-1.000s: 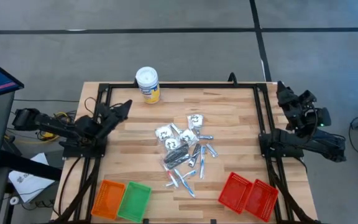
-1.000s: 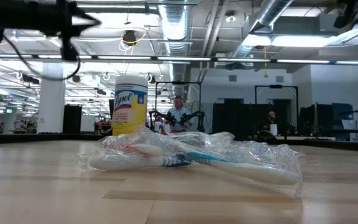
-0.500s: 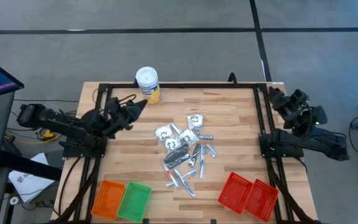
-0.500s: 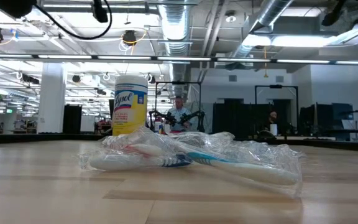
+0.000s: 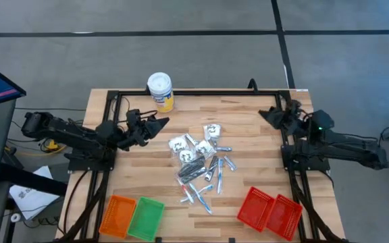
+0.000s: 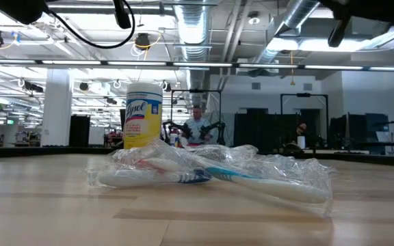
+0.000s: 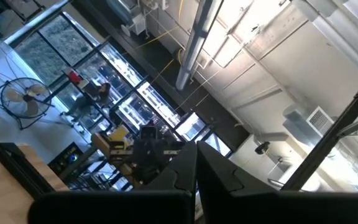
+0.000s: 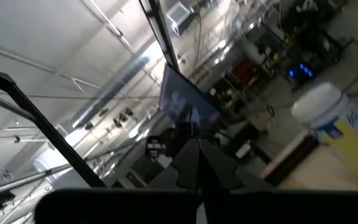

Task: Pick & Place Travel size toiletries
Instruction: Put the cotton pods into the left red basket

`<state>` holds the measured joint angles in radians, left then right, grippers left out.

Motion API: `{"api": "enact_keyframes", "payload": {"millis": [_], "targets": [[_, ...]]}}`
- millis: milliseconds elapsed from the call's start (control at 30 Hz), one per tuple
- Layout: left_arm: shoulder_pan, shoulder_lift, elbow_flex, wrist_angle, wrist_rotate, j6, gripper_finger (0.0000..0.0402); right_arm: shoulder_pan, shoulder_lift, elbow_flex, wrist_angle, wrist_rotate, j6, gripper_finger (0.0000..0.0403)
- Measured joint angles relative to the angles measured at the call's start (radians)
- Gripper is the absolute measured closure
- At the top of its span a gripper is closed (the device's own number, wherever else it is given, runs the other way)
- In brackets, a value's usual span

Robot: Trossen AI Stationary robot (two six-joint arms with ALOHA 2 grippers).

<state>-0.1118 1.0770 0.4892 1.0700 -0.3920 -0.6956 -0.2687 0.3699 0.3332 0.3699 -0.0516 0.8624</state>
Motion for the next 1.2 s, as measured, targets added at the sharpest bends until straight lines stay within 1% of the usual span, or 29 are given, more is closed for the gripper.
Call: {"api": "enact_keyframes", "payload": {"millis": [167, 233, 367, 467, 533, 633, 833, 967, 1033, 1200], "targets": [[0.0, 0.0, 0.0, -0.014, 0.016, -0.006, 0.04, 0.0, 0.063, 0.0, -0.014, -0.023, 0.023, 0.0403], [0.0, -0.001, 0.01, -0.061, 0.026, -0.018, 0.04, 0.0, 0.084, 0.0, -0.013, -0.031, 0.029, 0.0403], [0.0, -0.001, 0.079, -0.229, 0.076, -0.017, 0.04, 0.0, 0.114, 0.0, -0.013, -0.056, 0.039, 0.0403], [0.0, -0.001, 0.153, -0.406, 0.101, 0.017, 0.04, 0.0, 0.129, 0.0, -0.014, -0.078, 0.047, 0.0403], [0.0, -0.001, 0.204, -0.519, 0.105, 0.045, 0.04, 0.0, 0.142, 0.0, -0.014, -0.101, 0.048, 0.0403], [0.007, -0.001, 0.254, -0.624, 0.108, 0.082, 0.04, 0.001, 0.168, 0.0, -0.016, -0.134, 0.049, 0.0403], [0.023, -0.001, 0.265, -0.646, 0.111, 0.09, 0.04, 0.001, 0.229, 0.002, -0.024, -0.184, 0.051, 0.0403], [0.024, -0.001, 0.265, -0.657, 0.12, 0.087, 0.04, 0.002, 0.271, 0.059, -0.15, -0.221, 0.013, 0.0403], [0.024, -0.001, 0.265, -0.677, 0.121, 0.083, 0.04, 0.009, 0.294, 0.107, -0.23, -0.238, -0.031, 0.0403], [0.024, -0.001, 0.265, -0.69, 0.127, 0.079, 0.04, 0.032, 0.361, 0.233, -0.404, -0.24, -0.152, 0.0403]]}}
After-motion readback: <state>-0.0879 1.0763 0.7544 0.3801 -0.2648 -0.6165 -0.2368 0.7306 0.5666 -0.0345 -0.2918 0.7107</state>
